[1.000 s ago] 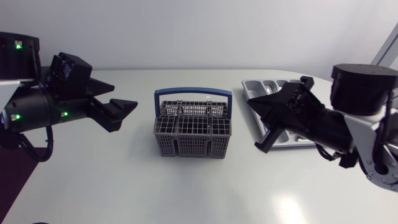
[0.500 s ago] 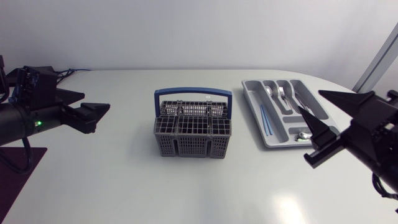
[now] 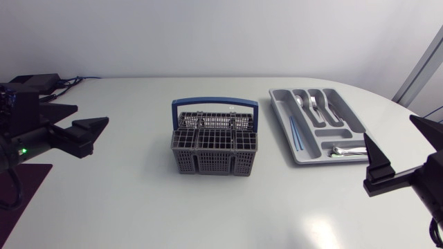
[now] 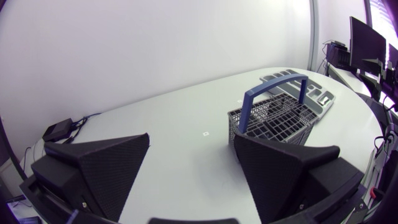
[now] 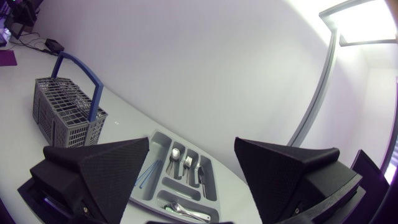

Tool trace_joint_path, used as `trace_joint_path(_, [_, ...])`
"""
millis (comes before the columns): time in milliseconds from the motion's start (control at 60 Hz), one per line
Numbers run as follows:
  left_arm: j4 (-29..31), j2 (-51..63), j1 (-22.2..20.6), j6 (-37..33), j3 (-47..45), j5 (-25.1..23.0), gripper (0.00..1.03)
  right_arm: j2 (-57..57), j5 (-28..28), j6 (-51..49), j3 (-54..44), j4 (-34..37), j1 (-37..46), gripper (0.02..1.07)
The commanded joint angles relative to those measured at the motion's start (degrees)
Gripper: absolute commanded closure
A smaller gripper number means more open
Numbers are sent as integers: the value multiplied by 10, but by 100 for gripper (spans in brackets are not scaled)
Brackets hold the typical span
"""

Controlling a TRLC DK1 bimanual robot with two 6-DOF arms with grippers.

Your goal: Unload the cutlery basket into the drawer organizer.

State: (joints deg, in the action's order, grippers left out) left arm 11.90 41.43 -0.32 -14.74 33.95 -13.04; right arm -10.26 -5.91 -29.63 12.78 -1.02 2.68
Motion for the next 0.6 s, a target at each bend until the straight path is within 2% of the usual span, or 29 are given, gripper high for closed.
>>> trace_joint_path(0, [-5, -13, 16, 18, -24, -2, 5, 25, -1, 44, -25, 0, 22, 6])
trace_joint_path(217, [-42, -69, 42, 78, -75, 16, 5, 96, 1, 100, -51, 7, 87, 6])
trace_joint_path(317, [-72, -109, 40, 82, -103, 16, 5, 103, -2, 114, -56, 12, 94, 6])
trace_joint_path(583, [-84, -177, 32, 93, -154, 36, 5, 104, 7, 145, -70, 19, 74, 6])
